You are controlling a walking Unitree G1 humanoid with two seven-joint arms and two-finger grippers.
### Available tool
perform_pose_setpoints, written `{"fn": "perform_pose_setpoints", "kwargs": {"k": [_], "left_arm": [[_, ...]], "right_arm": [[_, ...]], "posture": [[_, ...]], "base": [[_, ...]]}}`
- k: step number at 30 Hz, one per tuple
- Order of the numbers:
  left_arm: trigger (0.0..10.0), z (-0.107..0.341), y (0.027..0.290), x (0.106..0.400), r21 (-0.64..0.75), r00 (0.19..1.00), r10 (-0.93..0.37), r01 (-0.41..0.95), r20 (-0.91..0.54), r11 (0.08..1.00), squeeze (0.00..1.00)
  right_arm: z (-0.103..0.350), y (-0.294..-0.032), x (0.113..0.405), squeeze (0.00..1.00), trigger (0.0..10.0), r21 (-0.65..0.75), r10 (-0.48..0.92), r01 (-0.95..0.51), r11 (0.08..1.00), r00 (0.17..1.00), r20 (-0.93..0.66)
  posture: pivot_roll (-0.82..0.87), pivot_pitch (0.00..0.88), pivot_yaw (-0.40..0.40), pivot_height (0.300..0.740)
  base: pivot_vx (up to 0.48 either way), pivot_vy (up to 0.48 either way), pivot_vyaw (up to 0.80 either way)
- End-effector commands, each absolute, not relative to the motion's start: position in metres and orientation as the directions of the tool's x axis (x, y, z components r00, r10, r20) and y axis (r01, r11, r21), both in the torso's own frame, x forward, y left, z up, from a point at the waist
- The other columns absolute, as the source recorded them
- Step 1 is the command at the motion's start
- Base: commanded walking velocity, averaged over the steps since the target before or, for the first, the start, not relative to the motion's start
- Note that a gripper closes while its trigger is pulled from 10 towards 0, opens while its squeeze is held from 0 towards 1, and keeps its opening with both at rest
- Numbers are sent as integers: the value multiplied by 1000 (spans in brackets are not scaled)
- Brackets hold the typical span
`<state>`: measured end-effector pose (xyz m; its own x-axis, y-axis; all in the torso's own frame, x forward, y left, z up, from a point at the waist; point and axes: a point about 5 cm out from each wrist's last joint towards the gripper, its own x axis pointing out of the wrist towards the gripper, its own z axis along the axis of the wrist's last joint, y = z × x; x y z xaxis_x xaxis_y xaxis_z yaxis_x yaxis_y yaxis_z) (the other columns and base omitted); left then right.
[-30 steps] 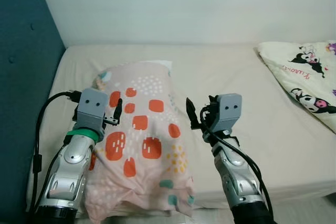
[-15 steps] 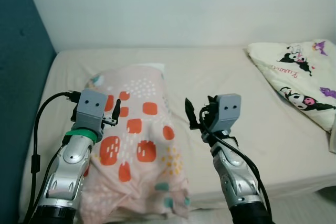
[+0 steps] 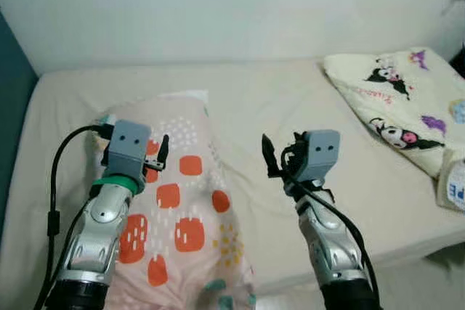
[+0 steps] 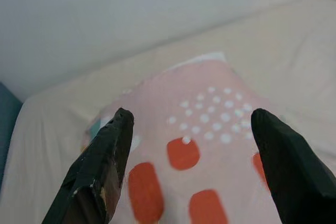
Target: Clean up the room
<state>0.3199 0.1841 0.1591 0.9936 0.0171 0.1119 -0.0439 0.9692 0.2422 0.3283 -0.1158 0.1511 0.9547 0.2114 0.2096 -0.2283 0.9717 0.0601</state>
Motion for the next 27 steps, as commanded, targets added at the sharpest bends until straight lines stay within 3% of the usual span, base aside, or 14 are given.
{"fn": "perform_pose_setpoints", "kwargs": {"k": [1, 27], "left_arm": [[10000, 154, 182, 318, 237, 996, 10, -31, 92, 971, 0], [10000, 152, 179, 318, 247, 996, -5, -17, 88, 969, 0]], "right_arm": [[145, -123, 327, 0, 10000, 63, 193, -208, 976, 963, 188], [144, -122, 326, 0, 10000, 64, 194, -209, 976, 963, 187]], "posture": [[47, 83, -14, 740], [46, 83, -13, 740]], "base": [[0, 0, 0], [0, -31, 0]]}}
